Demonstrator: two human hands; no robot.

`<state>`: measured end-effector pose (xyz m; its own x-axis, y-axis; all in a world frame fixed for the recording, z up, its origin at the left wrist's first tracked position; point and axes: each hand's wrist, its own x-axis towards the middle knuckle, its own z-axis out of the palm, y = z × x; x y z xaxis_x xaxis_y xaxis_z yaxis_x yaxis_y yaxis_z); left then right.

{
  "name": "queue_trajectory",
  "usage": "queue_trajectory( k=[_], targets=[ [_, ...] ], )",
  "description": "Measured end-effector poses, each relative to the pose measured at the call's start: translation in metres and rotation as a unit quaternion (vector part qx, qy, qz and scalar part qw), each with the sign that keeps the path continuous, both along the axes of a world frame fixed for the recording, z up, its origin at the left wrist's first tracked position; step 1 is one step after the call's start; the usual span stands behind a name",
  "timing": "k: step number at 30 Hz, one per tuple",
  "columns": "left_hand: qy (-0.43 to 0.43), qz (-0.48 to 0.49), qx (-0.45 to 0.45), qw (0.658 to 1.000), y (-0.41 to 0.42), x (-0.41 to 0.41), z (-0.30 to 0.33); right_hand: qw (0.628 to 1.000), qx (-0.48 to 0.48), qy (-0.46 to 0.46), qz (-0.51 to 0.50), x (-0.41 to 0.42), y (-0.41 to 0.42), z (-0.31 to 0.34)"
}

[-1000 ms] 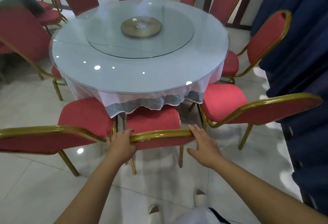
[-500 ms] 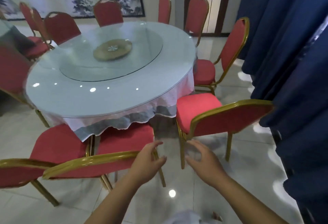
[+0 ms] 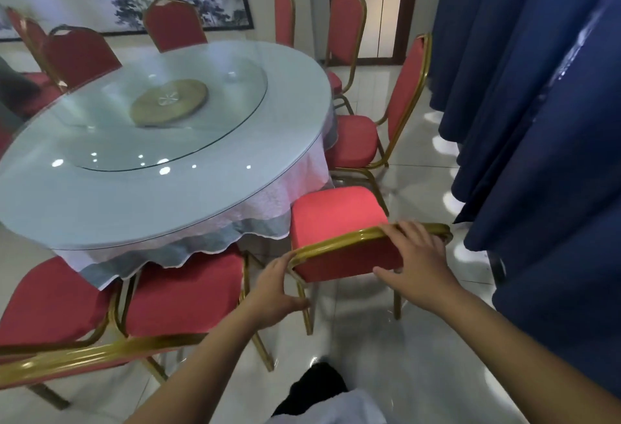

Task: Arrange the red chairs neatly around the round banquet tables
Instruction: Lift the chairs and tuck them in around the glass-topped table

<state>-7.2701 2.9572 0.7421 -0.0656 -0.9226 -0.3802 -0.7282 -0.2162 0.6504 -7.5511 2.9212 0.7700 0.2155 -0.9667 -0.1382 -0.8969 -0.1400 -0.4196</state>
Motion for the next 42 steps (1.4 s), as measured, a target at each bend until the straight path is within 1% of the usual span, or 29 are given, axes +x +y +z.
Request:
queue_trajectory(
  k=[4, 6, 8, 10, 13, 16, 19, 23, 25, 27, 30, 32, 34, 37, 40, 42],
  targets=[
    [-0.061, -0.029, 0.021, 0.997, -0.06, -0.002, -0.026, 0.99, 0.054, 0.129, 0.028, -0.03, -0.069, -0.023],
    [-0.056, -0.05, 0.04, 0.996, -0.086, 0.0, -0.038, 0.98, 0.09, 0.168, 0.05, -0.043, -0.099, -0.031],
    [-0.06, -0.112, 0.069, 0.989, -0.103, 0.001, -0.04, 0.972, 0.156, 0.148, 0.093, -0.054, -0.122, -0.033],
    [-0.053, -0.129, 0.109, 0.984, -0.107, 0.004, -0.041, 0.954, 0.221, 0.105, 0.173, -0.058, -0.14, -0.028],
    [-0.006, -0.085, 0.137, 0.987, -0.104, 0.005, -0.042, 0.922, 0.238, 0.12, 0.281, -0.06, -0.155, -0.029],
    [0.017, -0.048, 0.132, 0.99, -0.108, -0.002, -0.04, 0.914, 0.24, 0.083, 0.318, -0.067, -0.169, -0.04],
    [-0.015, -0.007, 0.106, 0.994, -0.114, -0.015, -0.033, 0.91, 0.232, 0.057, 0.338, -0.071, -0.187, -0.04],
    [-0.078, 0.045, 0.06, 0.994, -0.123, -0.035, -0.029, 0.89, 0.214, 0.086, 0.393, -0.074, -0.224, -0.038],
    [-0.099, 0.084, 0.05, 0.99, -0.124, -0.049, -0.023, 0.873, 0.206, 0.095, 0.432, -0.073, -0.245, -0.033],
    [-0.11, 0.121, 0.049, 0.985, -0.123, -0.069, -0.018, 0.864, 0.213, 0.111, 0.443, -0.075, -0.266, -0.028],
    [-0.096, 0.188, 0.06, 0.976, -0.115, -0.111, -0.017, 0.853, 0.233, 0.117, 0.453, -0.087, -0.298, -0.029],
    [-0.105, 0.236, 0.065, 0.964, -0.108, -0.139, -0.023, 0.85, 0.222, 0.116, 0.463, -0.098, -0.314, -0.038],
    [-0.117, 0.272, 0.068, 0.953, -0.105, -0.16, -0.026, 0.858, 0.192, 0.102, 0.465, -0.109, -0.321, -0.047],
    [-0.115, 0.275, 0.081, 0.951, -0.102, -0.182, -0.023, 0.876, 0.121, 0.077, 0.46, -0.126, -0.321, -0.05],
    [-0.126, 0.267, 0.084, 0.952, -0.09, -0.205, -0.02, 0.902, 0.077, 0.102, 0.413, -0.143, -0.304, -0.052],
    [-0.124, 0.3, 0.068, 0.943, -0.084, -0.212, -0.026, 0.926, 0.078, 0.08, 0.361, -0.149, -0.291, -0.053]
  ],
)
